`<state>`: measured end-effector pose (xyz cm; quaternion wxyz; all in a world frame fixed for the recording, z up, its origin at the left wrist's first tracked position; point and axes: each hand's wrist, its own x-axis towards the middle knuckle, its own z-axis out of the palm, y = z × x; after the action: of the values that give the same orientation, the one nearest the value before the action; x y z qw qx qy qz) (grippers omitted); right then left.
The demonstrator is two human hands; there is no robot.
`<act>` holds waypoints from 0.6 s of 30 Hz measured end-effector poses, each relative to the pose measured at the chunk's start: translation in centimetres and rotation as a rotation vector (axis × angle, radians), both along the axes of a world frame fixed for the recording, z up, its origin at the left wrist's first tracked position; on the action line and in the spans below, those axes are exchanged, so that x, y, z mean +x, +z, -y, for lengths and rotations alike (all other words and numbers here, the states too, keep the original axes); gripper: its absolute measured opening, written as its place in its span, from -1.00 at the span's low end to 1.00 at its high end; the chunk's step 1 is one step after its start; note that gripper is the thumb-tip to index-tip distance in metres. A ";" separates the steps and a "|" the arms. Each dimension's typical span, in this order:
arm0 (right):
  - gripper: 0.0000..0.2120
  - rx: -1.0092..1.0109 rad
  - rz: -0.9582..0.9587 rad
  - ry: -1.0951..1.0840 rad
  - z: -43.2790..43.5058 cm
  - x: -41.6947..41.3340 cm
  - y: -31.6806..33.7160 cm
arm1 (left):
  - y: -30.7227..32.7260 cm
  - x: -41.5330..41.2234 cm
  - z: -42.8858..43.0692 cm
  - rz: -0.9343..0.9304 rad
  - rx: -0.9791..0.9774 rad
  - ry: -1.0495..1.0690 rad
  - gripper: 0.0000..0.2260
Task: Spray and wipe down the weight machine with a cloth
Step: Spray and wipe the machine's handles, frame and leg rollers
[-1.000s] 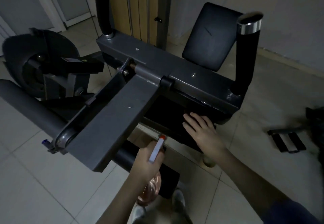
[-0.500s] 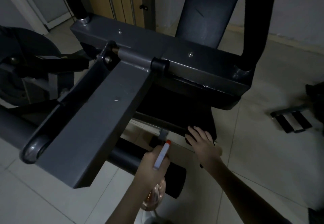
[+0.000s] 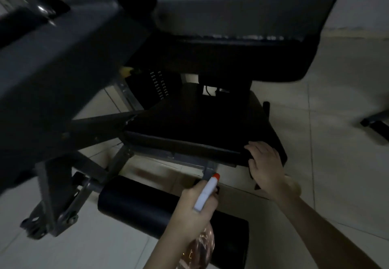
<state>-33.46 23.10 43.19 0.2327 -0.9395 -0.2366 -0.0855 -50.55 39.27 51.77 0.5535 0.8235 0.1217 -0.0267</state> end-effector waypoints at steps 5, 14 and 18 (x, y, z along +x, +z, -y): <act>-0.61 0.093 0.158 -0.034 -0.3 0.2 -0.5 | -2.2 0.8 -0.4 0.022 0.072 -0.098 -0.87; -0.70 0.234 0.263 0.055 2.1 1.2 -0.5 | -4.4 4.5 -0.4 0.101 0.044 -0.303 -0.62; -0.74 0.458 0.101 0.043 3.2 2.1 -0.3 | -6.6 6.0 -0.1 0.202 0.073 -0.347 -0.80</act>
<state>-31.31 19.86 42.94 0.4293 -0.8515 -0.2421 -0.1787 -44.54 39.37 45.18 0.5199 0.8500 -0.0770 -0.0346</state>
